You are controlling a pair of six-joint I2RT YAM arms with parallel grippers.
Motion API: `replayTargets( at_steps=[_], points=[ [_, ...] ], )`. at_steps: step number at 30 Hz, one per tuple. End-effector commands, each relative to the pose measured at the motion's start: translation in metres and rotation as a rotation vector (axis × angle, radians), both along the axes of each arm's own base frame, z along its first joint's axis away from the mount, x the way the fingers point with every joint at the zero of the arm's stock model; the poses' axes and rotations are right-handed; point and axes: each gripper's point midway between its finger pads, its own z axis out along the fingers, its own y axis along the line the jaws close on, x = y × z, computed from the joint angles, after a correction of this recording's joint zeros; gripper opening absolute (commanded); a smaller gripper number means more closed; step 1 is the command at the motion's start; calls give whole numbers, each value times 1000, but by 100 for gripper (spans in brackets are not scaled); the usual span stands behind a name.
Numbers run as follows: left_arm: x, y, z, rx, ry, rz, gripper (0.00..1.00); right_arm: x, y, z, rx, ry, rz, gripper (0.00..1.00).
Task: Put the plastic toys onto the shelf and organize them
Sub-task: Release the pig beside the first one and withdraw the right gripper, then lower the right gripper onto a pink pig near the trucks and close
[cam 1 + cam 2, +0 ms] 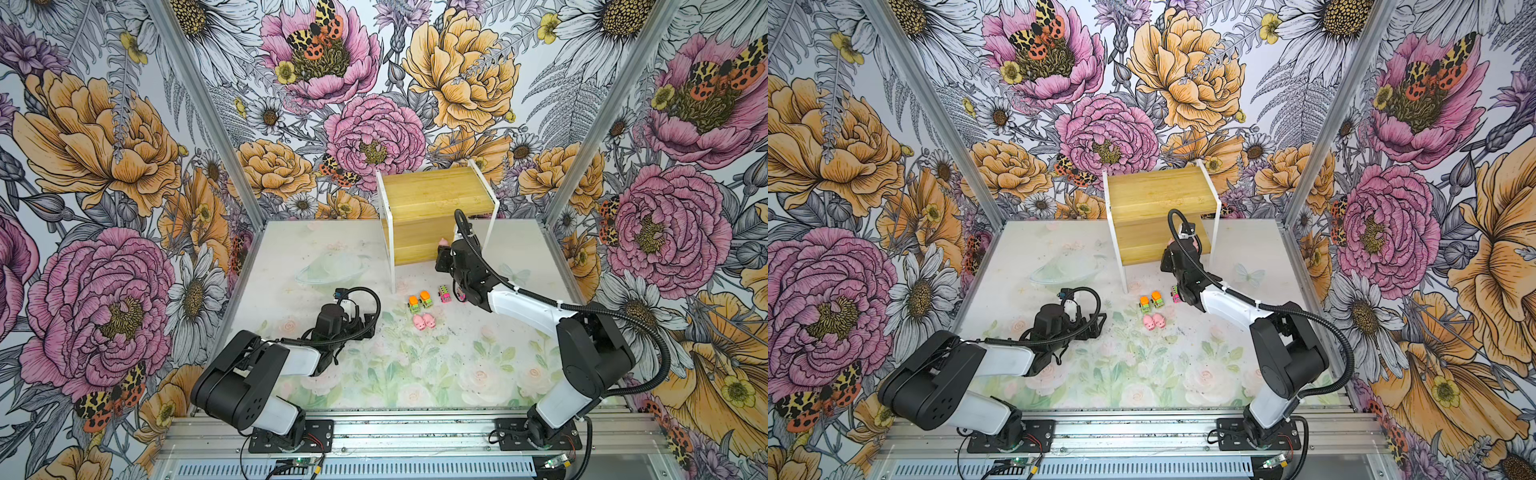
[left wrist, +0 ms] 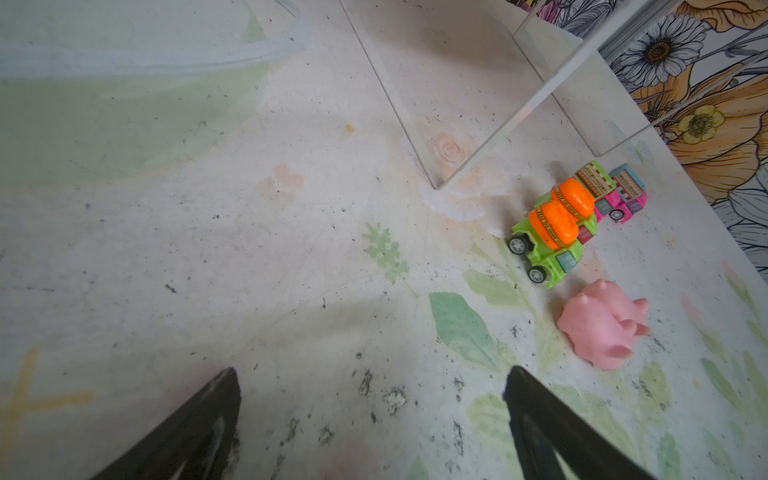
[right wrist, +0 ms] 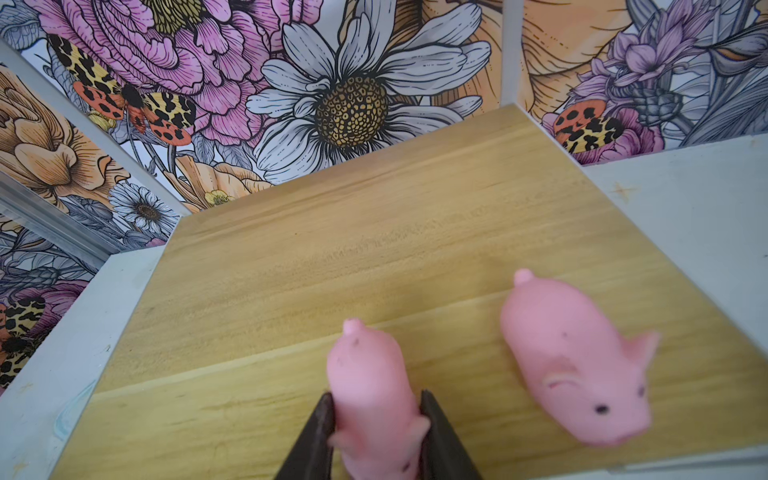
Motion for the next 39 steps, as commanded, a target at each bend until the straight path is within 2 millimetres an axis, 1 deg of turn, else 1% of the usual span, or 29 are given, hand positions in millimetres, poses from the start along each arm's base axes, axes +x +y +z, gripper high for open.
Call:
replayTargets(
  at_steps=[1, 7, 11, 17, 19, 22, 26, 28, 29, 34, 36, 39],
  points=[
    [5, -3, 8, -13, -31, -16, 99, -5, -1, -23, -43, 51, -3, 38],
    [6, -3, 9, -14, -32, -18, 99, -10, 0, -21, -41, 57, 15, 46],
    [6, -3, 9, -14, -33, -19, 99, -16, 5, -16, -35, 61, 49, 51],
    [5, -3, 9, -14, -32, -19, 99, -32, 5, -7, -36, 66, 74, 60],
    [6, -3, 10, -14, -35, -18, 99, -43, 3, -5, -45, 73, 76, 67],
    [5, -3, 10, -14, -36, -19, 99, -65, 4, -1, -95, 71, 91, 70],
    [5, -4, 10, -15, -36, -21, 99, -98, 5, 1, -94, 56, 139, 71],
    [4, -4, 9, -15, -33, -21, 99, -116, 5, -6, -88, 62, 175, 71],
    [5, -4, 9, -16, -34, -20, 99, -124, 5, -12, -80, 71, 195, 70],
    [5, -4, 8, -16, -30, -19, 99, -161, 8, -60, -17, 132, 292, 67],
    [5, -4, 7, -14, -27, -17, 99, -171, 11, -78, -20, 149, 318, 66],
    [6, -4, 5, -11, -21, -15, 99, -178, 16, -103, -52, 186, 335, 66]
  ],
)
